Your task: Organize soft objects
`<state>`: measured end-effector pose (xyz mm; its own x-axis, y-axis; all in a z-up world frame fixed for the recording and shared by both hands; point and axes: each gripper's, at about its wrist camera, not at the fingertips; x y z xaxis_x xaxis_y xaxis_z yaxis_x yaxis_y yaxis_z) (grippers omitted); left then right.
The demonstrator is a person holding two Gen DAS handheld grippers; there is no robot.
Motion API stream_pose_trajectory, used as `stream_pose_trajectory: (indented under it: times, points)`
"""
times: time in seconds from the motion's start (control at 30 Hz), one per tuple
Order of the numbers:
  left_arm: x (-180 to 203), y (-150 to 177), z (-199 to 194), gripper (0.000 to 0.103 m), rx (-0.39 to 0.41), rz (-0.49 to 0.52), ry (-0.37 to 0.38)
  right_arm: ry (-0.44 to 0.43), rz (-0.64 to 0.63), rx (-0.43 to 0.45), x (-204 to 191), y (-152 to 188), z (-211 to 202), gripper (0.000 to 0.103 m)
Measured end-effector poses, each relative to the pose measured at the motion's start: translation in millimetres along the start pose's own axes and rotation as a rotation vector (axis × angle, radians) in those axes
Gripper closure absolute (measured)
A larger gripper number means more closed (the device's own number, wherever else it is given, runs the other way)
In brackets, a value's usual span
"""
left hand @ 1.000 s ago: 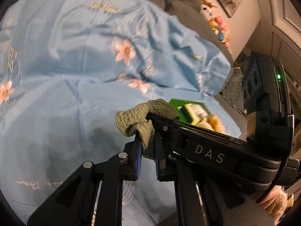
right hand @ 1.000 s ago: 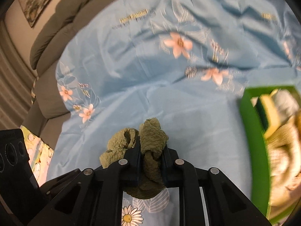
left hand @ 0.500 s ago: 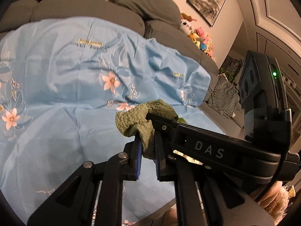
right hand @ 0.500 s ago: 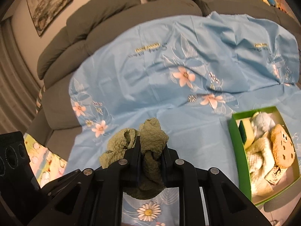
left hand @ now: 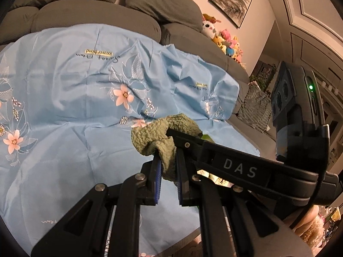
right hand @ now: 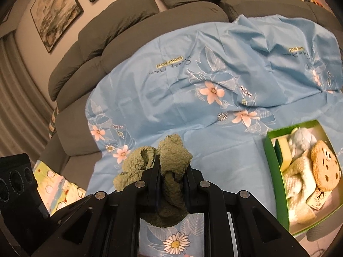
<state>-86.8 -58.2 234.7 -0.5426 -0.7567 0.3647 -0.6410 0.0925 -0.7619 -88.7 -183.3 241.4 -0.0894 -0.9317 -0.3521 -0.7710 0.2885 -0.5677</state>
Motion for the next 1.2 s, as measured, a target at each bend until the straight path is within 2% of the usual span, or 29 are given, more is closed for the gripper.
stream_pose_trajectory:
  times: [0.37,0.53,0.67,0.83,0.93,1.0,1.2]
  points:
    - [14,22,61,0.096,-0.098,0.01,0.023,-0.015,0.135,0.007,78,26,16,0.083]
    - [41,26,96,0.096,-0.147,0.044,0.066,0.028,0.192,0.061,122,34,-1,0.083]
    - [70,25,116,0.095,-0.142,0.086,0.112,0.058,0.243,0.121,153,32,-25,0.083]
    - [113,20,151,0.092,-0.164,0.13,0.189,0.196,0.282,0.208,191,35,-56,0.083]
    - [131,24,175,0.089,-0.183,0.147,0.195,0.327,0.306,0.23,214,40,-66,0.083]
    - [138,28,193,0.088,-0.216,0.144,0.193,0.379,0.313,0.215,227,44,-65,0.083]
    - [148,48,232,0.088,-0.297,0.133,0.127,0.377,0.392,0.096,268,51,-39,0.083]
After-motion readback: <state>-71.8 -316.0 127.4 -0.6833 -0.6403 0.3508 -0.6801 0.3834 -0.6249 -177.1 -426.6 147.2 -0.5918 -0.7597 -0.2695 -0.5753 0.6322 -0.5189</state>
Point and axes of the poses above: each gripper's, at about its wrist camera, not at the fingertips, and z roughly the way its jaws point, x to its right, y to its underside, and after that the axes turned 4 degrees about -x, right-handed
